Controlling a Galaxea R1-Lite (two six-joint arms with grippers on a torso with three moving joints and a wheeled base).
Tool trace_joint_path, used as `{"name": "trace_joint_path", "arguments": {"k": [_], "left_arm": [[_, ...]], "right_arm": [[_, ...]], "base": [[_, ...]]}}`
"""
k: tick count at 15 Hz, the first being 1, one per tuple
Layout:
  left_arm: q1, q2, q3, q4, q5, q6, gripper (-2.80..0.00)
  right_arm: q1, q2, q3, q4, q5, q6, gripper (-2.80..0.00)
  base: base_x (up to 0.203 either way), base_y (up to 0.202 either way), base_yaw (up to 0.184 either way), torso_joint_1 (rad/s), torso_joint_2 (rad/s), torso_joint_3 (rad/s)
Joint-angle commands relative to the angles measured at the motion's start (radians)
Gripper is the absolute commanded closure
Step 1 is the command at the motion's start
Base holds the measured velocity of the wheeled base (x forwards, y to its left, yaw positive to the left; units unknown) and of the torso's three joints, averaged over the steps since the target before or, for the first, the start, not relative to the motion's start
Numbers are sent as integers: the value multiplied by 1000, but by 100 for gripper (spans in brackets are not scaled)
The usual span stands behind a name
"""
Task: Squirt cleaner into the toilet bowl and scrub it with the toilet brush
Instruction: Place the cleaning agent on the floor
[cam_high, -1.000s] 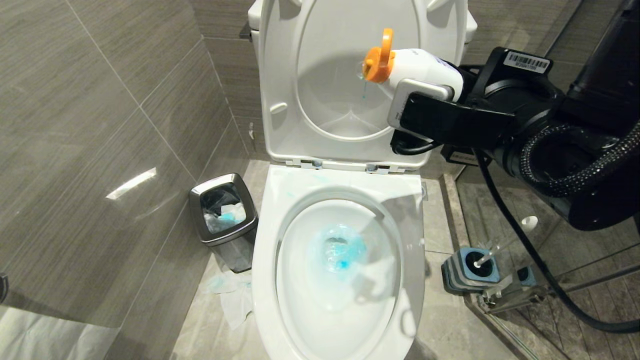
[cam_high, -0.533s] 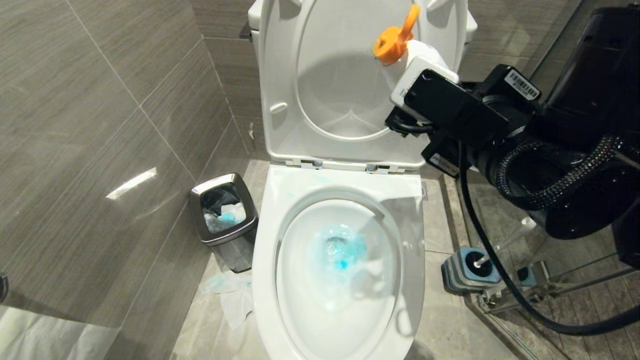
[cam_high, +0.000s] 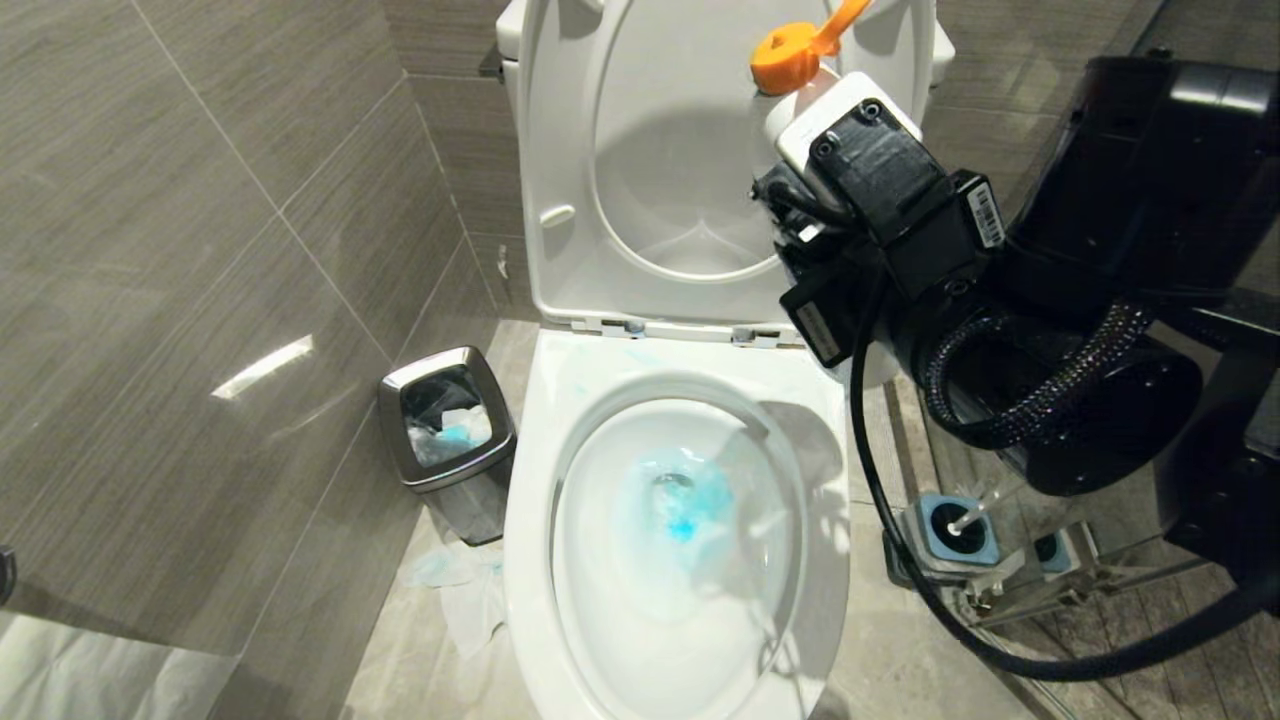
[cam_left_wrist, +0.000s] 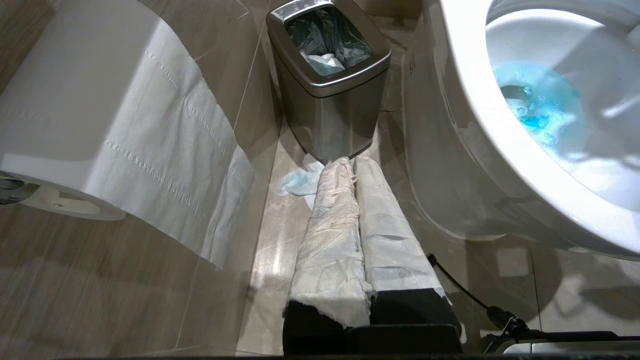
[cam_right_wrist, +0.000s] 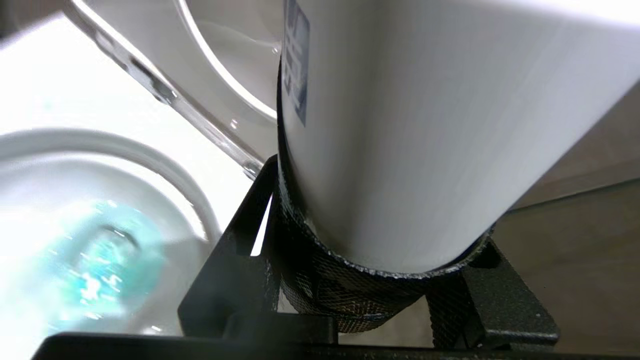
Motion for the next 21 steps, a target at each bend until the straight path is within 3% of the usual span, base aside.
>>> {"name": "trace_joint_path", "arguments": {"k": [1,4,10,21], "left_arm": [[0,0,2,0,0,-1,0],[0,0,2,0,0,0,0],[0,0,2,0,0,0,0],[0,0,2,0,0,0,0]], "right_arm": [[3,25,-29,-4,-4,90,0],[1,12,-33,-4,-5,138,0],[-5,-122,52,2,-17,148,0],[-230,-332,395,2,-22,348,0]], "base": [[0,0,0,0,0,0],[0,0,0,0,0,0],[0,0,0,0,0,0],[0,0,0,0,0,0]]}}
